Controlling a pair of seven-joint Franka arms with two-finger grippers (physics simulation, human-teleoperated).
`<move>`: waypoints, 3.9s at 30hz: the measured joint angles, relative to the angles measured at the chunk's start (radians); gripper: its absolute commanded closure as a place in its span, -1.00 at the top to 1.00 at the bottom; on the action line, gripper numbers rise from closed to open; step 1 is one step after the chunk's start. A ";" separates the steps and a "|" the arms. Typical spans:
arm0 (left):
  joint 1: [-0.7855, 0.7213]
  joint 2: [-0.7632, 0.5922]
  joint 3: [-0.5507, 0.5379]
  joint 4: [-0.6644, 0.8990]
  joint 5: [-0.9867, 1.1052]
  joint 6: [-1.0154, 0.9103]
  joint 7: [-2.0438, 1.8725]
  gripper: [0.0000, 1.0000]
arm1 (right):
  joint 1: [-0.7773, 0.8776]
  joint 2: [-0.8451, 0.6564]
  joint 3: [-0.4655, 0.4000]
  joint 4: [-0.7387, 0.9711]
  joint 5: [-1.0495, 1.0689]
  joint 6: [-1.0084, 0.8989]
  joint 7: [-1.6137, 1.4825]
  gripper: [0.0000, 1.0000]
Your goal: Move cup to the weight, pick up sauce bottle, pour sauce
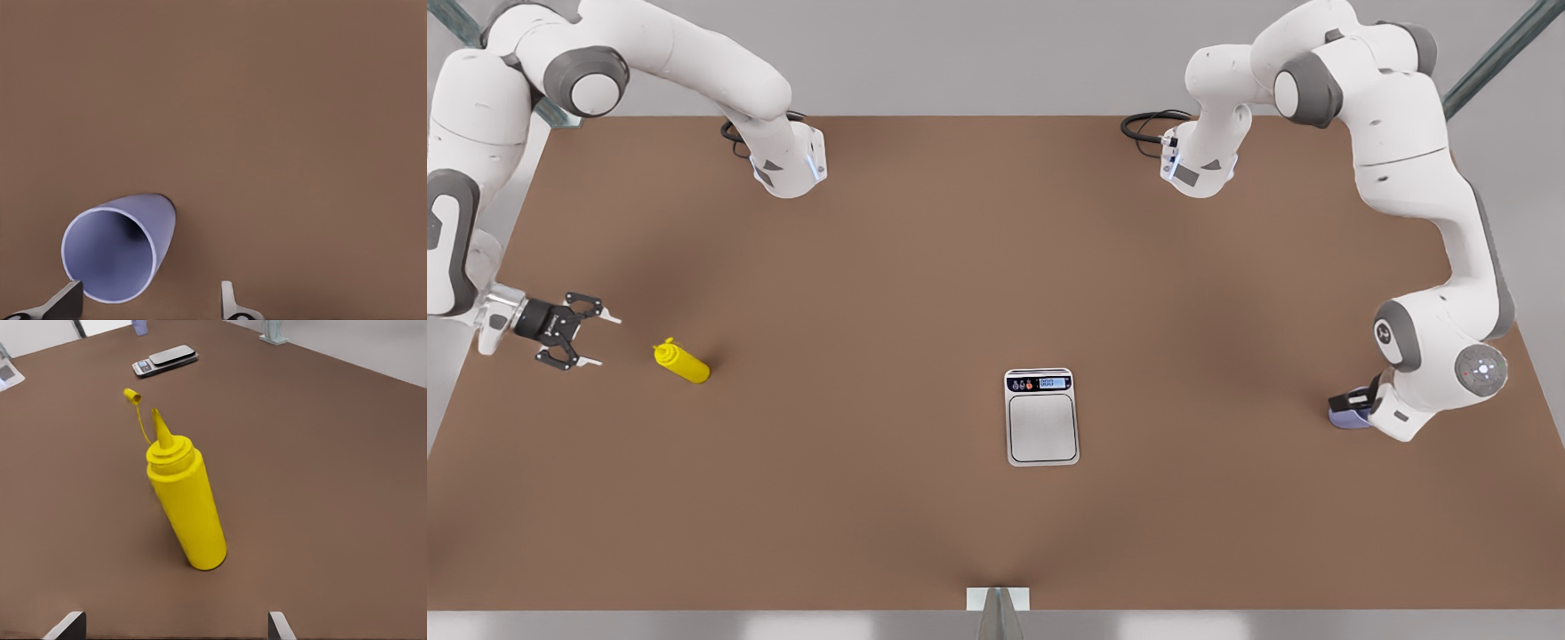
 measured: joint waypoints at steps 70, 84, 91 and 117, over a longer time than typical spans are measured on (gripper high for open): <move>-0.297 -0.024 -0.229 -0.058 0.125 0.095 -0.743 -0.57 | 0.153 0.261 0.040 0.147 0.037 -0.141 -0.199 0.41; -0.473 0.111 -0.319 0.163 0.039 0.085 -1.237 -0.57 | 0.156 0.261 0.041 0.153 0.038 -0.144 -0.190 0.18; -0.527 0.242 -0.324 0.357 0.005 0.085 -1.385 -0.57 | 0.156 0.248 0.041 0.172 0.054 -0.183 -0.142 0.17; -0.532 0.282 -0.342 0.489 -0.083 0.002 -1.418 0.20 | 0.863 0.070 0.043 0.412 -0.142 0.446 0.974 0.17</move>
